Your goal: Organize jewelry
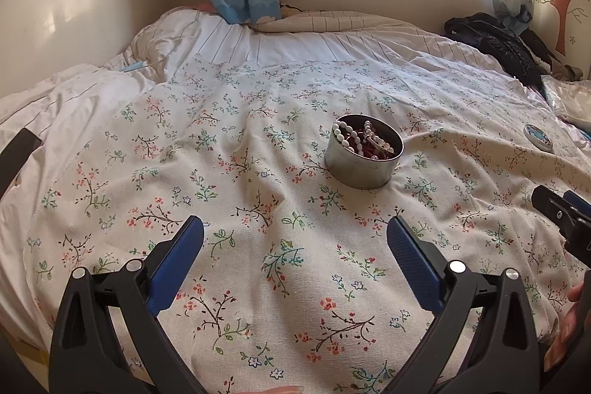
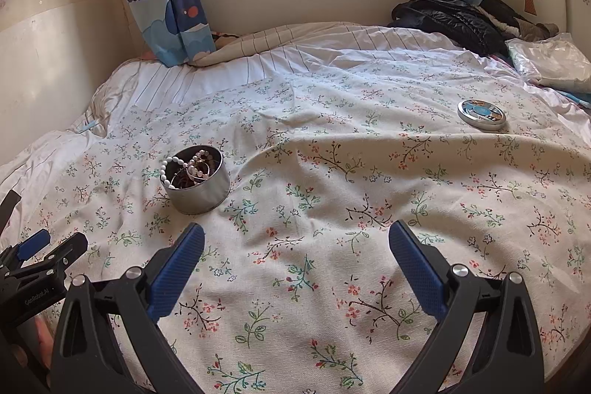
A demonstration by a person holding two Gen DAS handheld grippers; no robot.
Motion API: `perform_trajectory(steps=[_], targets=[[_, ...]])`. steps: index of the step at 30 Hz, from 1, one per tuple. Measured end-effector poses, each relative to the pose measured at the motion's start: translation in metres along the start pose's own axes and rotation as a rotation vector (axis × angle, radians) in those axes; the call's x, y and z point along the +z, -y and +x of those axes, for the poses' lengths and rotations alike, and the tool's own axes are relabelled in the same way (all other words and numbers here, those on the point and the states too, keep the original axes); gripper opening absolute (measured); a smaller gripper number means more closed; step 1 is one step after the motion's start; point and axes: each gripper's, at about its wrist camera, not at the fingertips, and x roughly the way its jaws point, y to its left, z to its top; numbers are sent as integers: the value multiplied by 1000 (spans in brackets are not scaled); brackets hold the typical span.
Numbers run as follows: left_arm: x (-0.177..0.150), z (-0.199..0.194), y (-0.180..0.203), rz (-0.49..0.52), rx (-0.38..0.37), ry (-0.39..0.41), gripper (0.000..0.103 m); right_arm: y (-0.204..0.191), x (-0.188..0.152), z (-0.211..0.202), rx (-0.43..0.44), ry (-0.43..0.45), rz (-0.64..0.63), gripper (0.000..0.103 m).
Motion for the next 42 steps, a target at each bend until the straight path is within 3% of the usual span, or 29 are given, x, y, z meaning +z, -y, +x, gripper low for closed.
perform_trajectory(steps=[27,32,36,42], targets=[[0,1,1,-3,-2,-4,95,0,0,0,-1,0,-1,96],[0,9,5,7,-3,-39,95,-1,0,0,-3,-1,-4,96],[-1,2,9,29,-6,2,95,0,0,0,-6,-2,-7,96],[0,2,10,33,-12,-6,95,1,0,0,-6,1,-5,96]])
